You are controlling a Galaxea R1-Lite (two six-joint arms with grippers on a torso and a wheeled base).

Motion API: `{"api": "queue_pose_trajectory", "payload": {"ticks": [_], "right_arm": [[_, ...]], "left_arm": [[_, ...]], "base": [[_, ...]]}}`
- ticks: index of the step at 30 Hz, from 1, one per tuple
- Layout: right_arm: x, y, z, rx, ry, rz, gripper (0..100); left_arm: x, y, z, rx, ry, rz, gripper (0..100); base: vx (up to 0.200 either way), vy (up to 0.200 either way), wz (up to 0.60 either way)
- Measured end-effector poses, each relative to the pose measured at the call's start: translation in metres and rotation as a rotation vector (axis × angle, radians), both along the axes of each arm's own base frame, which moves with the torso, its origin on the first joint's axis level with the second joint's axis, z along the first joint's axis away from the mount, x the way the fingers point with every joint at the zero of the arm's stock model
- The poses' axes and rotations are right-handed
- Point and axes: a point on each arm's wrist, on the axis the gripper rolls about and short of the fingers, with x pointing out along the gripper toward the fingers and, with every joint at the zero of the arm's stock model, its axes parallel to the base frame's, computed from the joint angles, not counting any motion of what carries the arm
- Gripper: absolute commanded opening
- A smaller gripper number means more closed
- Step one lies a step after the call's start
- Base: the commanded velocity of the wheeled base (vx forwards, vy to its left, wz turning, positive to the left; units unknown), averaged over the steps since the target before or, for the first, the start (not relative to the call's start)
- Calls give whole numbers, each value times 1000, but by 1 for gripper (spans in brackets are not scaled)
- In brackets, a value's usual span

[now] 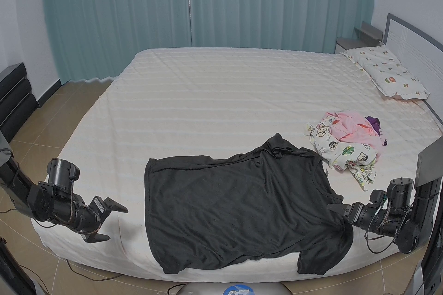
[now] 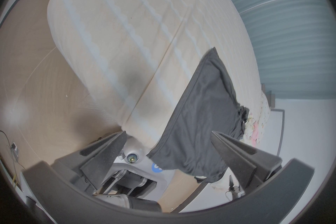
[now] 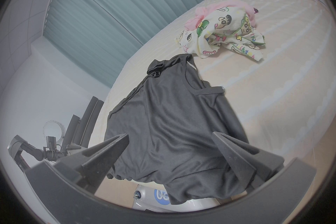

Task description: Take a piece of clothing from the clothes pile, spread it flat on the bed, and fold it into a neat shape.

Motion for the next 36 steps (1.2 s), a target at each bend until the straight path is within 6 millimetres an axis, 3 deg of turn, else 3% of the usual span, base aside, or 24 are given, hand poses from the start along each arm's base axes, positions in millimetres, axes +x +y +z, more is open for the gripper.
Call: {"api": "queue_pose_trajectory", "payload": {"ticks": [10,16,23,36], "right_arm": [[0,0,1,1,-4,-1,100],[1,0,1,2,-8,1,100],[4,3,2,4,-19,10,100],[22,14,8,53,-76,19,100]], "left_arm": [[22,-1,10,-5,-57,-2,100],[46,-3,15,-5,-105,0,100],[90,-9,17,8,-168,15,100],[181,-40,-11,186,-286,39,100]], "base": [[200,0,0],[0,0,0],[0,0,0],[0,0,0]]}}
